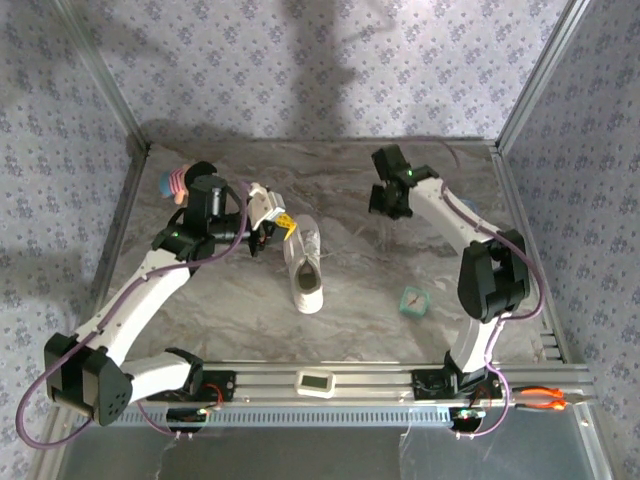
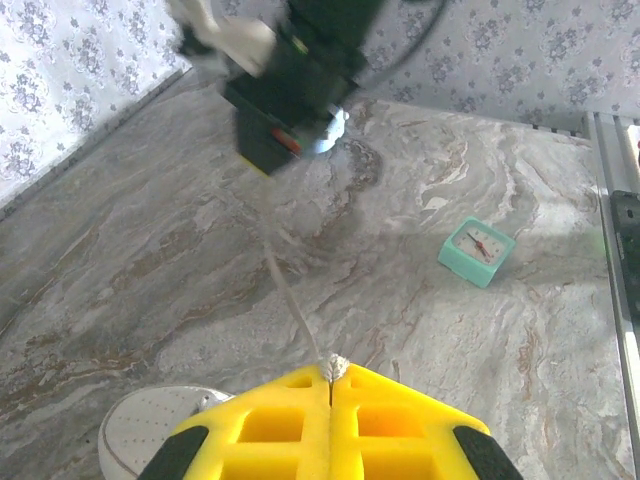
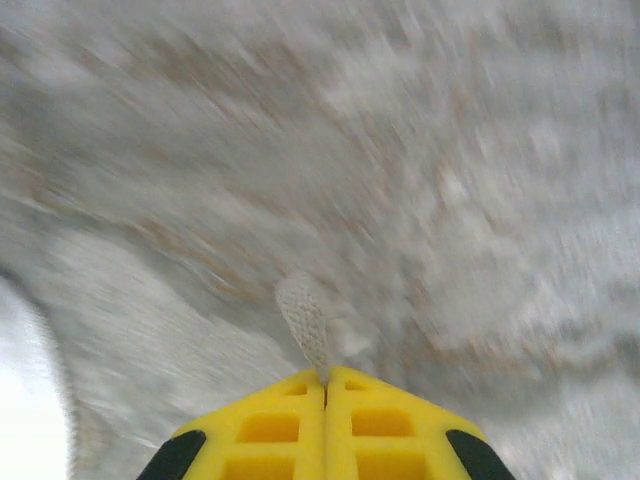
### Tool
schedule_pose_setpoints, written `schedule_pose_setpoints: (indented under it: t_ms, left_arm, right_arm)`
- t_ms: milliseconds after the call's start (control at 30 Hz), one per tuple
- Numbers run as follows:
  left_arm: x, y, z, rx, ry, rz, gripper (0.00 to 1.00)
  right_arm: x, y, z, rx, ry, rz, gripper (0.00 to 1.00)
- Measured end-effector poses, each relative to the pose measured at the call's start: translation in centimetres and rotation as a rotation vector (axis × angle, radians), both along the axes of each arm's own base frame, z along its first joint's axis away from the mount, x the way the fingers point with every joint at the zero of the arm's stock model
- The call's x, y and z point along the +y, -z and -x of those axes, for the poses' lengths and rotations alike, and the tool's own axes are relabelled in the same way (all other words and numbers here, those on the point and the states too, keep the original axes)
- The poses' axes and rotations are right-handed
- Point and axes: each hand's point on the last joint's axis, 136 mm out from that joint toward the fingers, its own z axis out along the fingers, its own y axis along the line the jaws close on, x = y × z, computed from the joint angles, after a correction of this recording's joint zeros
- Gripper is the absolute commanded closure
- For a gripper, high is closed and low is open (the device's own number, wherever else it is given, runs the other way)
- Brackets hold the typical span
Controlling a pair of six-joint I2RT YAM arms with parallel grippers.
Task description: Tie the shoes
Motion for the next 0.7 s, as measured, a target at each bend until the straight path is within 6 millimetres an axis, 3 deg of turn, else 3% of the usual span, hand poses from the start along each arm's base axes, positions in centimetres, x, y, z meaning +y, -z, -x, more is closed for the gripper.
schedule_pose_setpoints:
  t_ms: [33,100,167,300,400,500,600,700]
  left_arm:
    - [0.0,-0.1,0.0,-0.001,0.001,0.001,1.0]
    - [-0.1,0.1,0.3,0.002,0.008,0.004,1.0]
    - [-0.3,0.3,0.6,0.008,0.018,0.007,1.0]
    - [-0.4,1.1,1.0,0.025,0.026,0.007,1.0]
    - [-0.3,1.5,1.2,0.037,0.024,0.006,1.0]
    - [-0.3,1.5,1.3,0.036,0.024,0.007,1.0]
    - [-0.2,1.5,1.5,0.033,0.024,0.008,1.0]
    - [-0.2,1.5,1.6,0.031,0.024,0.008,1.0]
  right_arm:
    - [0.7,-1.3,-0.8,-0.032,-0.016,-0.006,1.0]
    - [3.9,-4.5,-2.9,-0.111,-0.087,-0.026,1.0]
    - [7.2,-6.4,-4.1,-0.163,-0.156,-0.045,1.0]
    - [15.5,-8.2,-4.4,-0.22,-0.327,-0.103,1.0]
    - [21.9,-7.5,-2.4,-0.206,-0.473,-0.16,1.0]
    - [26.8,-6.5,0.2,-0.174,-0.6,-0.215,1.0]
    - [29.7,-5.6,3.1,-0.135,-0.697,-0.247,1.0]
    - [31.3,-5.6,5.2,-0.115,-0.764,-0.271,0.79]
